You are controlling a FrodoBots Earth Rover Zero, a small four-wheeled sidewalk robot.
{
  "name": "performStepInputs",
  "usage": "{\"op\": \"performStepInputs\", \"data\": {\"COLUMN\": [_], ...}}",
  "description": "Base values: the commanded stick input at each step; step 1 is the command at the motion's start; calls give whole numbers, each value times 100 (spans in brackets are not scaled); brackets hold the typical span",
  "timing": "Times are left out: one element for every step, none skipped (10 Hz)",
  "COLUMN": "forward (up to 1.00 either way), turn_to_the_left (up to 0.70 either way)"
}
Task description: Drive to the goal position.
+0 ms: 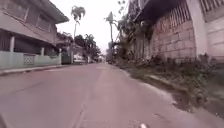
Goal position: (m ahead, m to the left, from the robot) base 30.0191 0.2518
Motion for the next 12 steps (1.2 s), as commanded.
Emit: {"op": "performStepInputs", "data": {"forward": [100,100,100,100,100,100,100,100,100,100,100,100], "turn_to_the_left": [0,0,0,0,0,0,0,0,0,0,0,0]}}
